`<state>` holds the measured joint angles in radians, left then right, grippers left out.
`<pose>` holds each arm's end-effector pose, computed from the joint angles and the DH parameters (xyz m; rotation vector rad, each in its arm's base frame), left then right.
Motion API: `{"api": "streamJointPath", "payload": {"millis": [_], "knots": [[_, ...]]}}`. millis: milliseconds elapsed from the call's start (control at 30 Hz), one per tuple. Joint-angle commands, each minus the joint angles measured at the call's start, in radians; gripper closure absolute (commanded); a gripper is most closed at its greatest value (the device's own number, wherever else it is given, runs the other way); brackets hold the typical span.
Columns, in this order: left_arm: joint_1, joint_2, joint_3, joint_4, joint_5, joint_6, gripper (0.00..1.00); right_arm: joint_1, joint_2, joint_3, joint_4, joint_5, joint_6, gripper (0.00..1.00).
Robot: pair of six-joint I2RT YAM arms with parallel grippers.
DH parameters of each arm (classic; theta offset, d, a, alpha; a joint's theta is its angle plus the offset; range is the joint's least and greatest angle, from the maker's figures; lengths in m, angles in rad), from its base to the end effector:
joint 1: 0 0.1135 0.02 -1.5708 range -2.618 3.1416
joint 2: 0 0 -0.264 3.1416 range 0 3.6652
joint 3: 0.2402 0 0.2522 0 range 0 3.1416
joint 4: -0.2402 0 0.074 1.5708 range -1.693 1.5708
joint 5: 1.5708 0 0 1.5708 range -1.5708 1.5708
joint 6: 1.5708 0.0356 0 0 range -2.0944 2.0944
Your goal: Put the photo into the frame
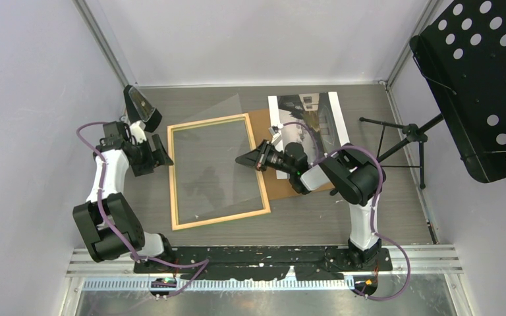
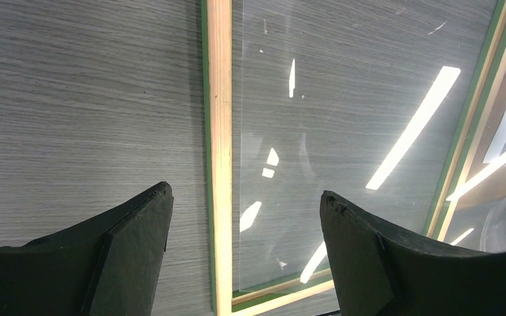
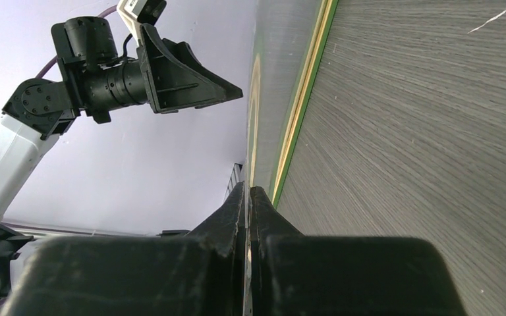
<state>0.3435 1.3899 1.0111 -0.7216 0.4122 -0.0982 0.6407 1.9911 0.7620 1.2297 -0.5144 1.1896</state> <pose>0.2596 0.0777 0.2433 -0.4409 2.5562 -0.4616 0.2872 0.2360 0.1439 0.0325 1.9004 1.7526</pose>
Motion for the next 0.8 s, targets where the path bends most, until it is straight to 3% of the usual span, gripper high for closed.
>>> {"api": "streamJointPath", "payload": {"millis": [0,767], "knots": [[0.012,-0.014,-0.002,0.034,0.020,0.002,0.19,0.012,0.002,0.024,0.093,0.019,-0.016,0.95],[0.023,-0.015,-0.007,0.038,0.016,0.005,0.20,0.018,-0.010,0.021,0.103,0.029,0.048,0.95]]}}
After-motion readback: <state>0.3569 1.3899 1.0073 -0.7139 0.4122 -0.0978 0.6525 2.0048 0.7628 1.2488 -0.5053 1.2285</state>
